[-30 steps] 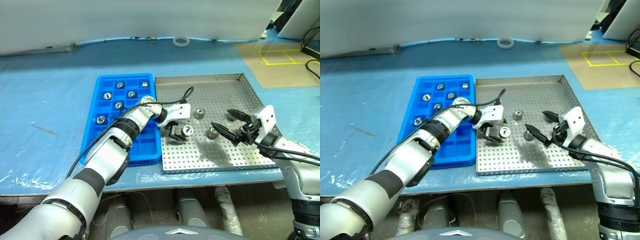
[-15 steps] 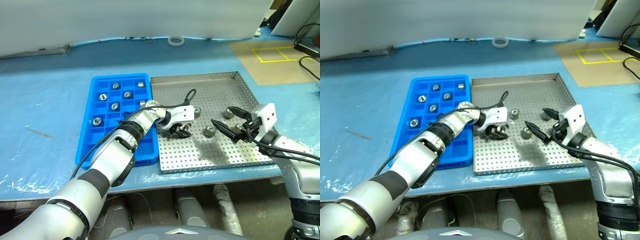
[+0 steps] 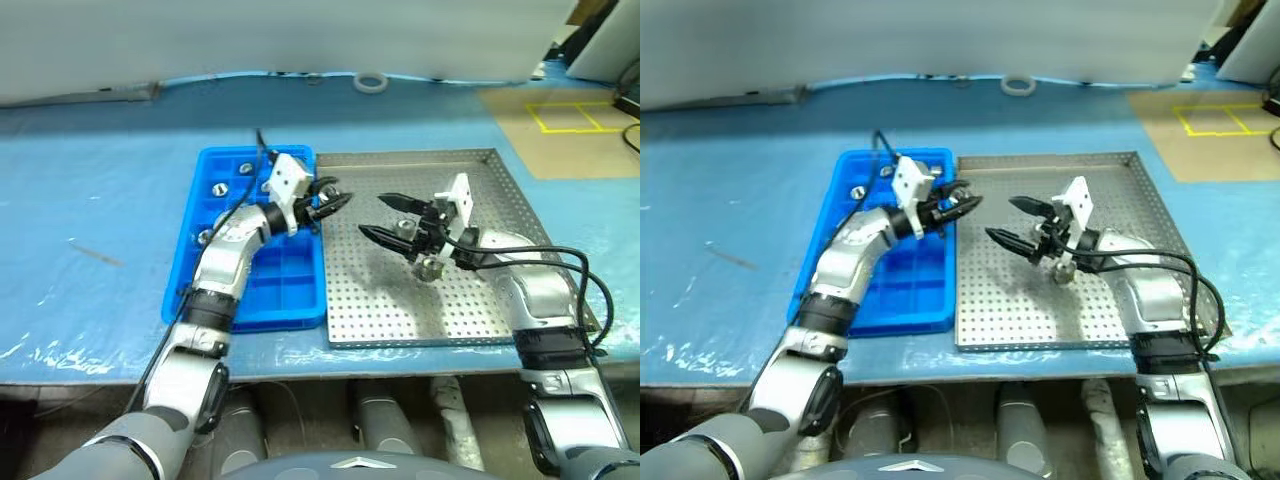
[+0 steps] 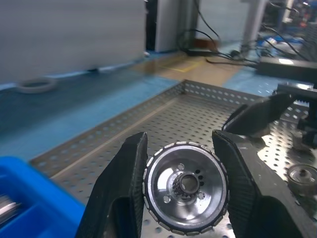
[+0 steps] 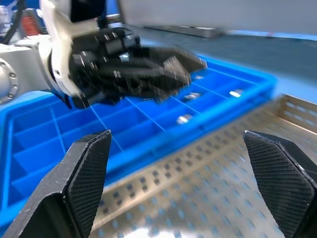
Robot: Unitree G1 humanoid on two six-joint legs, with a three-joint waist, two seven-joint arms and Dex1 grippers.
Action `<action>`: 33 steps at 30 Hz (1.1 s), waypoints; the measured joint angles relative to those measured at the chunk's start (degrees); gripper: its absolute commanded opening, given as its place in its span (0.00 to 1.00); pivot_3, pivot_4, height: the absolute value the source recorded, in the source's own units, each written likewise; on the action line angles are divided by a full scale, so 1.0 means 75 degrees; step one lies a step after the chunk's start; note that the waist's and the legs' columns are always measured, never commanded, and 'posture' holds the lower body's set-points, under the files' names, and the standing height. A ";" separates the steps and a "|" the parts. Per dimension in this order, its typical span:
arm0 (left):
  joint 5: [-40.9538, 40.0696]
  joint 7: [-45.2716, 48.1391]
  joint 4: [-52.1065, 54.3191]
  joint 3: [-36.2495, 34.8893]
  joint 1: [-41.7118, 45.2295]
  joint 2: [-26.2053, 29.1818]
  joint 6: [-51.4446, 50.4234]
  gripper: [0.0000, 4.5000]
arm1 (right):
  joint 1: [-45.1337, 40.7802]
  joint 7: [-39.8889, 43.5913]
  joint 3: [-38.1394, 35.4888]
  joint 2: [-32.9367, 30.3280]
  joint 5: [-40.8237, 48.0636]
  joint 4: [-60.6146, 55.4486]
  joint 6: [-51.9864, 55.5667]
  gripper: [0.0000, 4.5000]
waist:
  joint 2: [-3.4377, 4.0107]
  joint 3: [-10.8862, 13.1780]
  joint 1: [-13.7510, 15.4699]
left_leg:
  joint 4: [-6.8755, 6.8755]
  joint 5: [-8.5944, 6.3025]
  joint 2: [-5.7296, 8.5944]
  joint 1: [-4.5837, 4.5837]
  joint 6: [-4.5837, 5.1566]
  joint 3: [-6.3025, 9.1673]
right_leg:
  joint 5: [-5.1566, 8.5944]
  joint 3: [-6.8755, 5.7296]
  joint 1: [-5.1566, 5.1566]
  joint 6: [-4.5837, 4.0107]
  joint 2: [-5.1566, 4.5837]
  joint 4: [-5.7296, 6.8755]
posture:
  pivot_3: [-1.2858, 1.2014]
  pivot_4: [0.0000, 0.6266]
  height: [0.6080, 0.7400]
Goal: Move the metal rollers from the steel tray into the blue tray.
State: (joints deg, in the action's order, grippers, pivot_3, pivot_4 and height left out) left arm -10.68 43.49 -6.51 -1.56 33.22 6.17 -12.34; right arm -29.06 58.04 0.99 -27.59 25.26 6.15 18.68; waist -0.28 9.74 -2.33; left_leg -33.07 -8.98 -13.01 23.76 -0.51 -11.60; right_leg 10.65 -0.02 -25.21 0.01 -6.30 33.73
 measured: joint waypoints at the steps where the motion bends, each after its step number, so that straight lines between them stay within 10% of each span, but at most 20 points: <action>1: -0.0150 -0.0197 0.0688 -0.0154 -0.0453 0.0110 -0.0148 0.38 | -0.0275 0.0178 0.0116 0.0118 -0.0090 0.0339 -0.0133 1.00 | 0.0000 0.0000 0.0064 | 0.0001 0.0000 -0.0002 -0.0002 -0.0001 0.0000 | 0.0001 -0.0002 0.0002 -0.0001 0.0000 0.0000 | 0.48 0.24 1.00; 16: -0.0755 -0.1989 0.4965 -0.1179 -0.5401 0.1186 -0.1088 0.38 | -0.1655 0.1518 0.0662 0.1209 -0.0672 0.2940 -0.1279 1.00 | -0.0003 0.0003 0.0891 | 0.0045 0.0018 -0.0054 -0.0032 -0.0094 0.0002 | 0.0004 -0.0018 0.0010 -0.0002 0.0021 0.0010 | 0.57 0.24 1.00; 28: -0.0281 -0.2351 0.4401 -0.0863 -0.5488 0.1492 -0.0765 0.38 | -0.1743 0.1655 0.0647 0.1332 -0.0841 0.3214 -0.1482 1.00 | -0.0003 0.0002 0.1040 | 0.0084 0.0045 -0.0087 -0.0048 -0.0138 0.0007 | 0.0004 -0.0008 0.0005 -0.0001 0.0060 0.0011 | 0.56 0.24 1.00; 33: -0.0312 -0.2268 0.4225 -0.0786 -0.5363 0.1631 -0.0689 0.79 | -0.1543 0.1521 0.0621 0.1205 -0.0843 0.2983 -0.1481 1.00 | -0.0002 0.0001 0.1042 | 0.0092 0.0049 -0.0088 -0.0075 -0.0146 0.0005 | 0.0004 -0.0003 0.0017 -0.0001 0.0068 0.0017 | 0.56 0.24 1.00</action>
State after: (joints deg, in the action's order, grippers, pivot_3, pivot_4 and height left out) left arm -13.02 26.48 25.18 -7.46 -7.01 18.40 -17.51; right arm -40.63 69.45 5.65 -18.55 18.93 28.52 7.58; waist -0.29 9.75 5.49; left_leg -32.38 -8.61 -13.67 23.20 -1.60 -11.56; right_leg 10.68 -0.04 -25.08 0.00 -5.79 33.85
